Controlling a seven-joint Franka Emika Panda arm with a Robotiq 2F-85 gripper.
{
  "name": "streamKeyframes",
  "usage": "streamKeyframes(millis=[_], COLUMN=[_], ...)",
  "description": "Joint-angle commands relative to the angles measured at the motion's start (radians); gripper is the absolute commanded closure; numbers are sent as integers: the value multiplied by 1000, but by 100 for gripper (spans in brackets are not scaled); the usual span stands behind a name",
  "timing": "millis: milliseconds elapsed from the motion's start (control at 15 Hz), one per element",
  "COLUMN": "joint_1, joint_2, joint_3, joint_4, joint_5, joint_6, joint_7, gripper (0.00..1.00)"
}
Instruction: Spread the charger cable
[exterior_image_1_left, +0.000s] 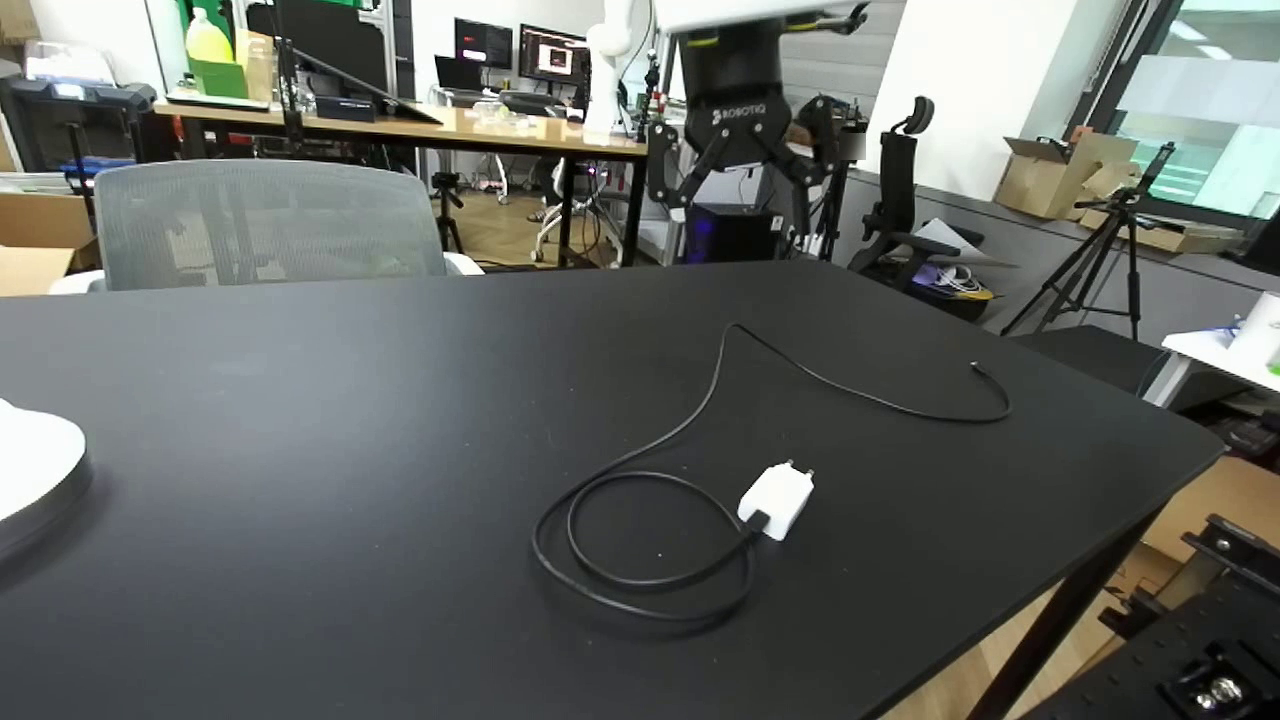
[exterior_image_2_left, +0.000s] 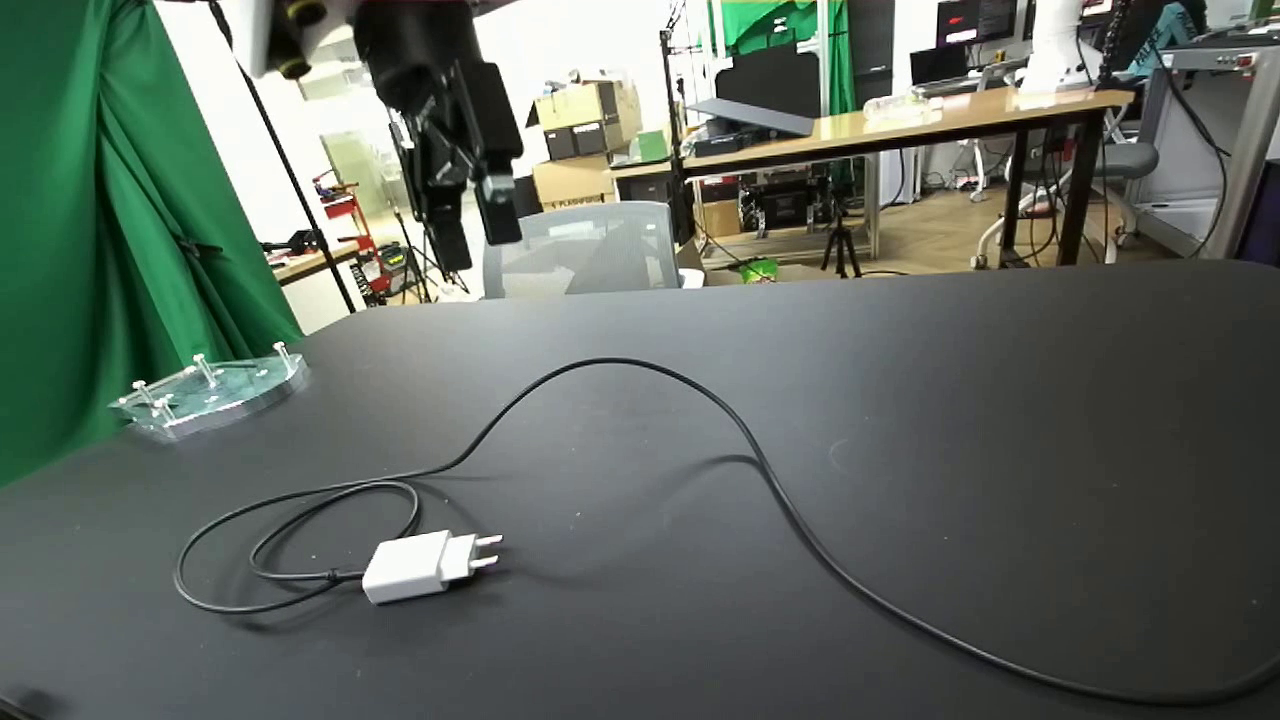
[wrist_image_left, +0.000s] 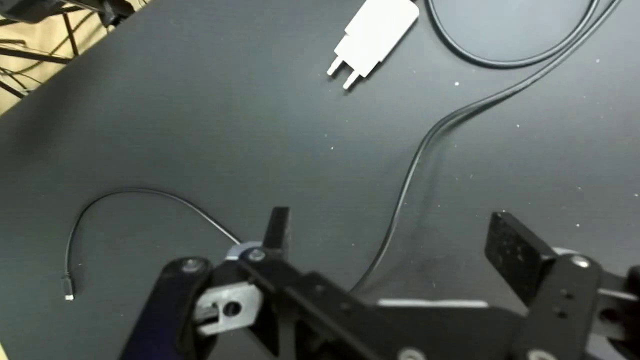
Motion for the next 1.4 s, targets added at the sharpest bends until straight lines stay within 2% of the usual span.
streamKeyframes(millis=[0,200,267,467,1000,1133,1333], joint_1=[-69,-145,-127,-166,-160,-167,-186], joint_2=[-105,-108,-94,-97,-97,-84,-37], joint_3=[-7,-27,-1,-17,-12,-20,-30], joint_4=[-29,-2,-1,-1,-1,-5,-1], joint_5=[15,104,54,91,95,132,206], joint_6=[-52,-65,-48,-49,-50,27,106], joint_7=[39,26,16,11,12,121,179], gripper=[0,0,0,0,0,0,0])
